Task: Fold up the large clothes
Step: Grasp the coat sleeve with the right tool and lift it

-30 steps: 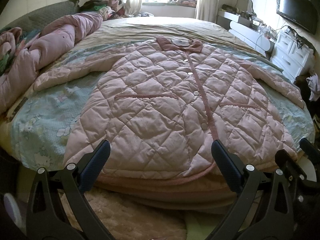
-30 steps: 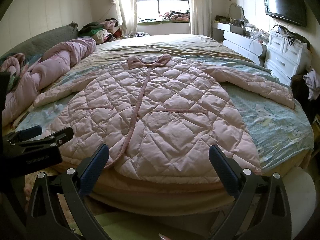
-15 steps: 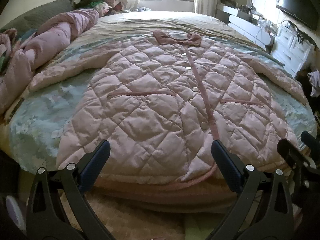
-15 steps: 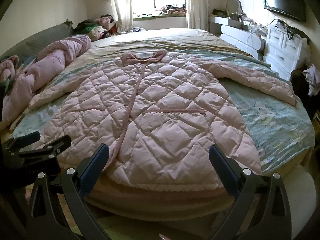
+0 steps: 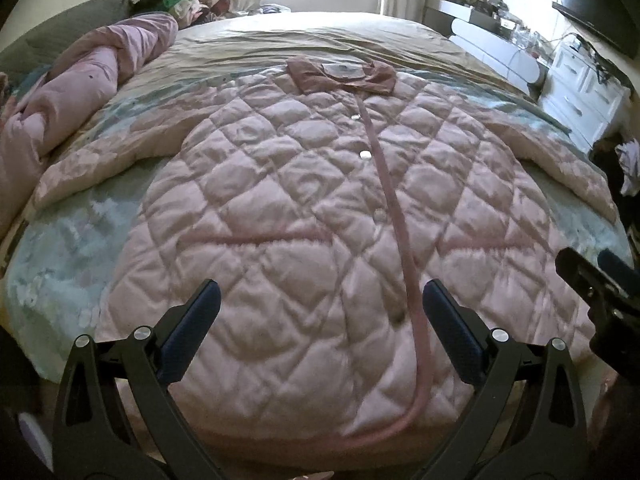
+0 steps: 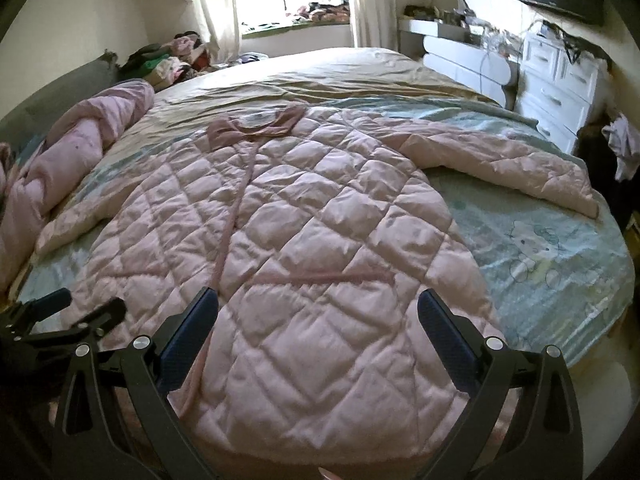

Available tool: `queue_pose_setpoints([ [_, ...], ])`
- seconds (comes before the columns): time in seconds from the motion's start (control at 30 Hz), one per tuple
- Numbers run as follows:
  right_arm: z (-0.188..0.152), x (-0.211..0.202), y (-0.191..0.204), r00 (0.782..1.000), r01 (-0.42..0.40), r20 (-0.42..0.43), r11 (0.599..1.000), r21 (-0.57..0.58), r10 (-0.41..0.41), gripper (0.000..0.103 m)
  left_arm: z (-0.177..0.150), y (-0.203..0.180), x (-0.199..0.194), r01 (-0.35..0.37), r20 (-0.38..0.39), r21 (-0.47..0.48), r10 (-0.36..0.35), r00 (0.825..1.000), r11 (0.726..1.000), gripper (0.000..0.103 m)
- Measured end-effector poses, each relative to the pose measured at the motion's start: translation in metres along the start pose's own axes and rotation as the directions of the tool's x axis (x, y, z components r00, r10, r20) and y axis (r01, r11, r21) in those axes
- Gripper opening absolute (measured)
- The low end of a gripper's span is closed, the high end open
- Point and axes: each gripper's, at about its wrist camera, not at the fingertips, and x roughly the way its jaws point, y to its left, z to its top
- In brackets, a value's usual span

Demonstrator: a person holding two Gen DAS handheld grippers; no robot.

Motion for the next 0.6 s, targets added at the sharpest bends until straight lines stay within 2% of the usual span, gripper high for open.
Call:
queue_pose_setpoints([
  [0.3,0.046,0.035,-0.029,0.999,0.037,0.007,0.998,0.051,-0.038,0.099,0.055,-0.003,0.031,0.02,-0.026,-0.027,-0.021,0.999,0.999,0.095],
  [0.6,0.089,0.071,-0.08,0.999,0.045,-0.017,0.985,0.166,-0.043,0.099,0.095,-0.035,0.067,0.029,-0.045,0.051,-0.027,0.999,0.998,0.095],
])
